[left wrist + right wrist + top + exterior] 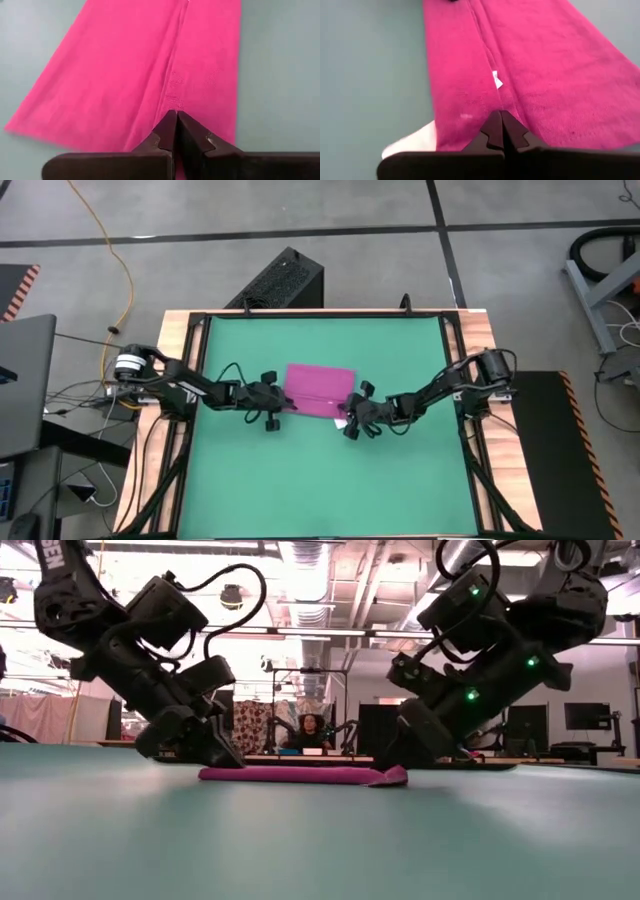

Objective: Roll towel into tight, uniform cylinder
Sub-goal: Roll the pink towel

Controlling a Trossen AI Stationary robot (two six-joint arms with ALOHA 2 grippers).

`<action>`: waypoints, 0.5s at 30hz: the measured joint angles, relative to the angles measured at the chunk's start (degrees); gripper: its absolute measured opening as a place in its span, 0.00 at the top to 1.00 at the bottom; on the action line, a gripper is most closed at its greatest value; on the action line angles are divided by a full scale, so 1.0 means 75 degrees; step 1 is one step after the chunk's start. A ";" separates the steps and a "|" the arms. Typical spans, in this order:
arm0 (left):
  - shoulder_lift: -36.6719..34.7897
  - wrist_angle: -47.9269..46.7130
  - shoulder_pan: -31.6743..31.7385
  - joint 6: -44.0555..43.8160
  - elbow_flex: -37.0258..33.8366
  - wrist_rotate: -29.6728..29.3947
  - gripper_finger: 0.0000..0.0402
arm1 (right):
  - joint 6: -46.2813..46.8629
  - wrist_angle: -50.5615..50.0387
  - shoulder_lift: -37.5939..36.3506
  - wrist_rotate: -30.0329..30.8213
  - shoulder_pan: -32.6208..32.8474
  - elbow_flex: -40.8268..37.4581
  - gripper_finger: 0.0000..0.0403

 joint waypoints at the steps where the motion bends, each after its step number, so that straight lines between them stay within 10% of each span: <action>1: -0.0202 -0.0174 -0.0003 0.0009 0.0000 0.0000 0.99 | 0.0059 -0.0086 0.0000 0.0013 0.0028 0.0000 0.99; 15: -0.1336 -0.0700 -0.0461 0.2833 -0.0009 0.1848 0.79 | 0.0144 -0.0362 0.0016 0.0119 0.0175 -0.0029 0.99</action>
